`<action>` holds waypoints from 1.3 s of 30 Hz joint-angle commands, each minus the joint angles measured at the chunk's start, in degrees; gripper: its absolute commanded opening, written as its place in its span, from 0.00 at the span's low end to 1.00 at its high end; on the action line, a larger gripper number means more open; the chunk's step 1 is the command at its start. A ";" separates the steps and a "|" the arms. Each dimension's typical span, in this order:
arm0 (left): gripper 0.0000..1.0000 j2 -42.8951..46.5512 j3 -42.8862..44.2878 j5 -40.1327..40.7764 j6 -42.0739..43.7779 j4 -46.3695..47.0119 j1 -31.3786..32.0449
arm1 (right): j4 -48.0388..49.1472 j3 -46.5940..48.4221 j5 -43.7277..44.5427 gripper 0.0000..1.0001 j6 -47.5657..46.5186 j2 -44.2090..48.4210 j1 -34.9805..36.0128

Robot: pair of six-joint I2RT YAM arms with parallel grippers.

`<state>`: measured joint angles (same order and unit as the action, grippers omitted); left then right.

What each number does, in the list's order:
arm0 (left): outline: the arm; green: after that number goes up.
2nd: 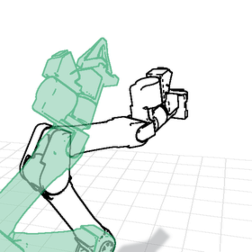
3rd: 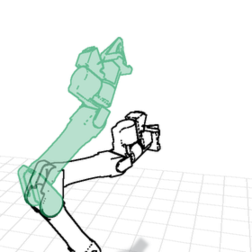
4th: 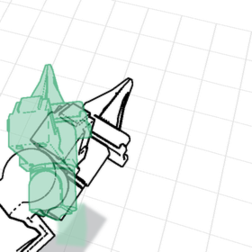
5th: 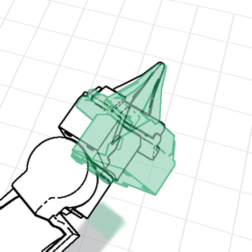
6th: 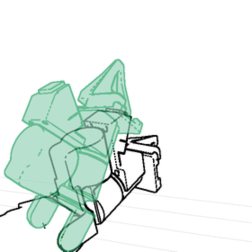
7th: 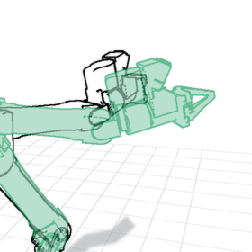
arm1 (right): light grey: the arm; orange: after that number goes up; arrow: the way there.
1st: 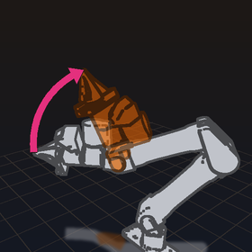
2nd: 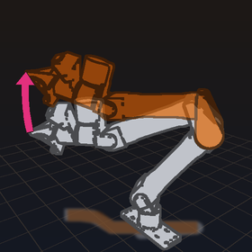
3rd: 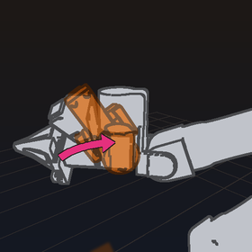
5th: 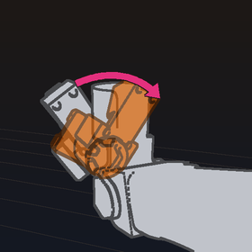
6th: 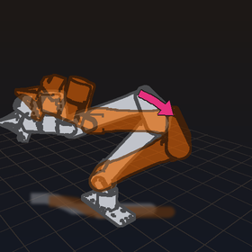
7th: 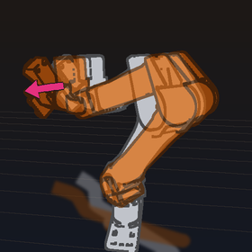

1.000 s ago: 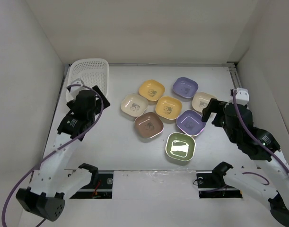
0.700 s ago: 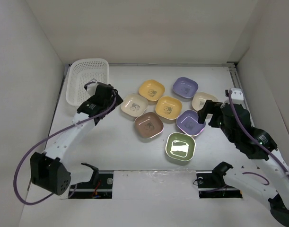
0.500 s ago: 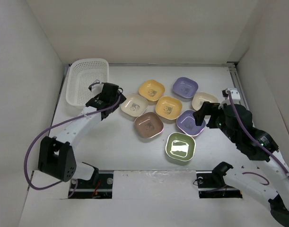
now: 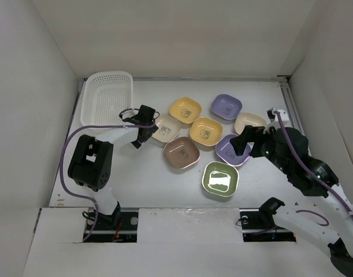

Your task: Place the plates into the plastic bin on the countertop

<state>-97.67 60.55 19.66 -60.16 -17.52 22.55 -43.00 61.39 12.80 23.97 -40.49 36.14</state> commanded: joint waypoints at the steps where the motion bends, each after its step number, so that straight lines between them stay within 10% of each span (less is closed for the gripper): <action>1: 0.74 -0.59 2.29 0.47 -1.63 2.23 0.31 | 3.19 0.23 -1.11 1.00 -0.41 0.59 0.51; 16: 0.00 -5.79 5.89 3.89 -6.89 -5.95 2.59 | 3.72 -0.30 -1.11 1.00 0.12 1.73 0.51; 39: 0.00 12.85 25.82 6.54 5.57 -14.12 -1.33 | 3.19 -0.30 -2.42 1.00 0.64 2.26 0.51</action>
<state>-87.44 80.77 23.90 -58.92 -29.74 25.34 -42.19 60.88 11.49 24.23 -38.85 36.14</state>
